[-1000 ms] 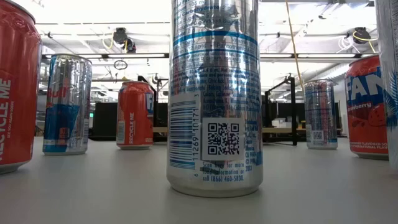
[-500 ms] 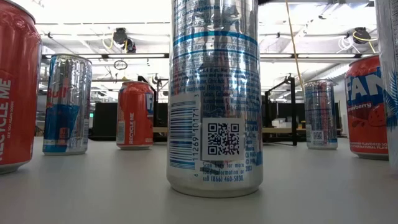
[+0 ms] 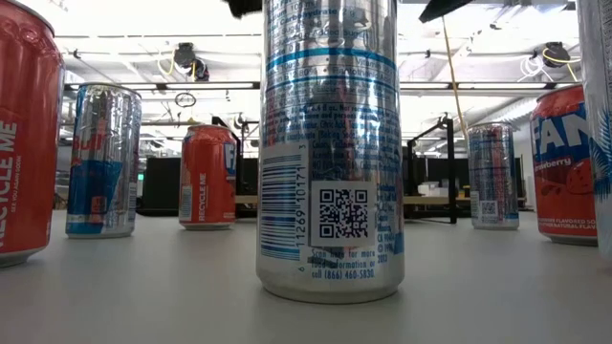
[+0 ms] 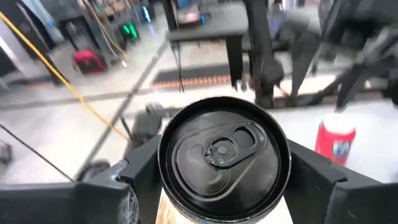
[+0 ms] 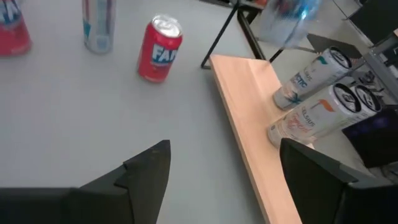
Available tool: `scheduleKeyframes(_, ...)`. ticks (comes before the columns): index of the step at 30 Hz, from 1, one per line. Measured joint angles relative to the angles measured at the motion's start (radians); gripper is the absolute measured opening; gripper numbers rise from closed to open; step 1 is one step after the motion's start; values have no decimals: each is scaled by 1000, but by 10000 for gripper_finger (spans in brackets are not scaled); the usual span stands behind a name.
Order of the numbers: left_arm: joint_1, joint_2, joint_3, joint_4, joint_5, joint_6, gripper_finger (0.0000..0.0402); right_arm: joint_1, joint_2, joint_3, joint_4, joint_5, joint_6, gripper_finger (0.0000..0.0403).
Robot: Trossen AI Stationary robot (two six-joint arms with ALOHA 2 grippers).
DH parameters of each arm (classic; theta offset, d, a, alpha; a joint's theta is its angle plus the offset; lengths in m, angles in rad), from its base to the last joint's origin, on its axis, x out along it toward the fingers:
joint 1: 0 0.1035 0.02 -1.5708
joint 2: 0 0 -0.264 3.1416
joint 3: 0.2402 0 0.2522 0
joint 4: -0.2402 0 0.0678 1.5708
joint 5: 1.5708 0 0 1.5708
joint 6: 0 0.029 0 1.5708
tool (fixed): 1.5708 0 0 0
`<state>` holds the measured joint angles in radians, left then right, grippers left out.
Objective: Place canned beverage on shelf
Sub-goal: Put the right white blue soda can aligned with the other white blue soda can on the shelf
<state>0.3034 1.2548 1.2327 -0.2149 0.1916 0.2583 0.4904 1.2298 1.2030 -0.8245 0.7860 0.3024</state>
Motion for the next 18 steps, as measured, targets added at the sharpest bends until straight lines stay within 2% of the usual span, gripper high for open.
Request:
scheduleKeyframes(3,93,29,0,-20,133,34,249,0,-26,0,25,0,-1,263)
scheduleKeyframes(6,170,66,1,-40,205,38,249,0,-39,0,64,0,-15,263)
scheduleKeyframes(11,247,142,14,-40,286,48,249,0,-41,0,114,-3,-57,263)
scheduleKeyframes(14,274,191,66,-58,306,98,249,0,-41,0,117,-3,-59,263)
scheduleKeyframes(18,298,263,165,-165,346,172,249,0,-41,0,117,-3,-60,263)
